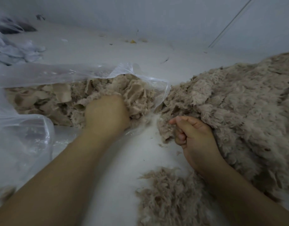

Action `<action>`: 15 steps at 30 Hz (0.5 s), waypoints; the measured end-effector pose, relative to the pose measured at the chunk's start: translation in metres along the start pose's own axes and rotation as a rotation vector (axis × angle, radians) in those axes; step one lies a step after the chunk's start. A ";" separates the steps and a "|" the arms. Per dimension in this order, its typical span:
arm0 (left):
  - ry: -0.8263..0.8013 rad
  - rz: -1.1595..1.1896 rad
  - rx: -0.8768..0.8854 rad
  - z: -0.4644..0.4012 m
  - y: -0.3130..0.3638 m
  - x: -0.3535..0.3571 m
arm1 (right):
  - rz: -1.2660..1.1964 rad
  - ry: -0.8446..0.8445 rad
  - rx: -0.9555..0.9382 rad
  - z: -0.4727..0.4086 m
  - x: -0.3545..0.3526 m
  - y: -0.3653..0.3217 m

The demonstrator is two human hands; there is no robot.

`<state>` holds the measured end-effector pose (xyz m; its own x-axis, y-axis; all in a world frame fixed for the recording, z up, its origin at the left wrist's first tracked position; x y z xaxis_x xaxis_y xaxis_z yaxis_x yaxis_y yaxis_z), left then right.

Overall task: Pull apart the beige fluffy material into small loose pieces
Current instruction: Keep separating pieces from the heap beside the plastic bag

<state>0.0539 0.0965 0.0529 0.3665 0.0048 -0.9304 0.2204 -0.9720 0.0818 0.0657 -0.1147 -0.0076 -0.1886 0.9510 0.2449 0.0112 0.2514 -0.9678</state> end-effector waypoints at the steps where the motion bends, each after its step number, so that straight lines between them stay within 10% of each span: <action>1: 0.064 0.021 0.018 0.002 0.002 -0.004 | -0.011 0.011 0.001 0.000 0.000 0.000; 6: 0.278 0.330 0.214 0.010 0.013 -0.012 | -0.042 0.052 0.001 0.002 -0.001 -0.002; 11: -0.228 0.496 0.534 0.035 0.059 0.016 | -0.062 0.047 0.008 0.003 0.000 -0.002; 15: -0.105 0.532 0.580 0.043 0.073 0.025 | -0.034 0.050 0.006 0.002 -0.001 -0.001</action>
<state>0.0400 0.0159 0.0202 0.1967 -0.4885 -0.8501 -0.4769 -0.8053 0.3523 0.0638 -0.1160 -0.0072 -0.1391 0.9497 0.2805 0.0000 0.2833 -0.9590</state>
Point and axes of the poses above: each hand's wrist, its own z-axis away from the middle knuckle, its own x-axis out of the palm, y = z × x, the point moved 4 cm from there along -z, towards the middle knuckle, and after that the axes turned 3 degrees about -y, right-handed, at the moved point
